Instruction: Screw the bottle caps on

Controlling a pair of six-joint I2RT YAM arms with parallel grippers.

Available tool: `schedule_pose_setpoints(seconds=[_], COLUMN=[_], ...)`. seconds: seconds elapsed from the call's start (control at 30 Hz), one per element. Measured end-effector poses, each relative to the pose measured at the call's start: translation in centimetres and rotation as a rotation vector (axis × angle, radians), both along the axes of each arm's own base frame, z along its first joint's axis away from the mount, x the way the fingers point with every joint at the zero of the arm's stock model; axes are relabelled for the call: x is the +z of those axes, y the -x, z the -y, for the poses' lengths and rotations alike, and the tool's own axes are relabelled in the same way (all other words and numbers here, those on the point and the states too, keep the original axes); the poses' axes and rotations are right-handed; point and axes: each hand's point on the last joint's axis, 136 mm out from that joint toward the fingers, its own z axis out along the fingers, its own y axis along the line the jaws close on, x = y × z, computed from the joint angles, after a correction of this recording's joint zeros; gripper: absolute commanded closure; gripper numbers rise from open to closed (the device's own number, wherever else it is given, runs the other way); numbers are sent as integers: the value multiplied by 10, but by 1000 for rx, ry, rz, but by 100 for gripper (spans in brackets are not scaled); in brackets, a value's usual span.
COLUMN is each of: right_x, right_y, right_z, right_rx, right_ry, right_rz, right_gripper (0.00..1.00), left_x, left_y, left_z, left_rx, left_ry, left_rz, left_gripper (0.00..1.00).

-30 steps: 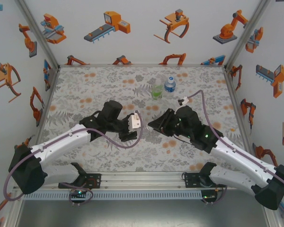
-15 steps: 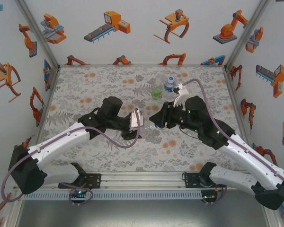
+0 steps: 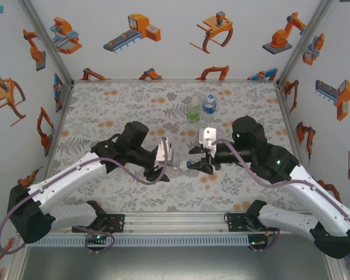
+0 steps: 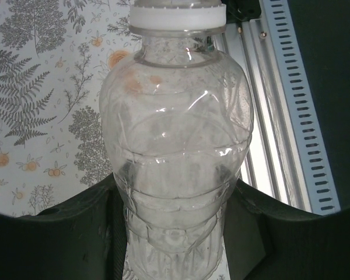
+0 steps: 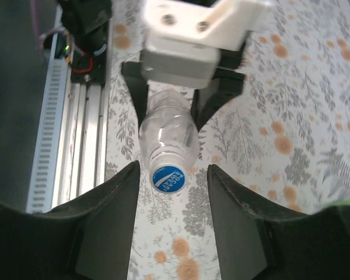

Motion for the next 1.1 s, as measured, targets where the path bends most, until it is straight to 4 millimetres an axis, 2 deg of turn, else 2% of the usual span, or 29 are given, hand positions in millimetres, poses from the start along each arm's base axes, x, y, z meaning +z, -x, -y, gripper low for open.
schedule_pose_setpoints(seconds=[0.27,0.63,0.83,0.93,1.1], right_x=[-20,-27,-29,-29,-37], right_y=[14,12,12,7,-21], right_z=[-2,-3,-4,-6,-10], right_rx=[126,137,135,93,-132], right_ry=[14,19,18,13,16], right_rz=[66,96,92,44,-195], right_gripper=[53,67,88,100,100], left_x=[9,5,5,3,-3], left_y=[6,12,13,12,-4], left_z=[2,0,-1,-2,-3], left_rx=[-35,-67,-68,-61,7], left_ry=[-16,-31,-34,-43,-65], left_rz=[-54,-79,-80,-78,-6], left_gripper=[100,100,100,100,100])
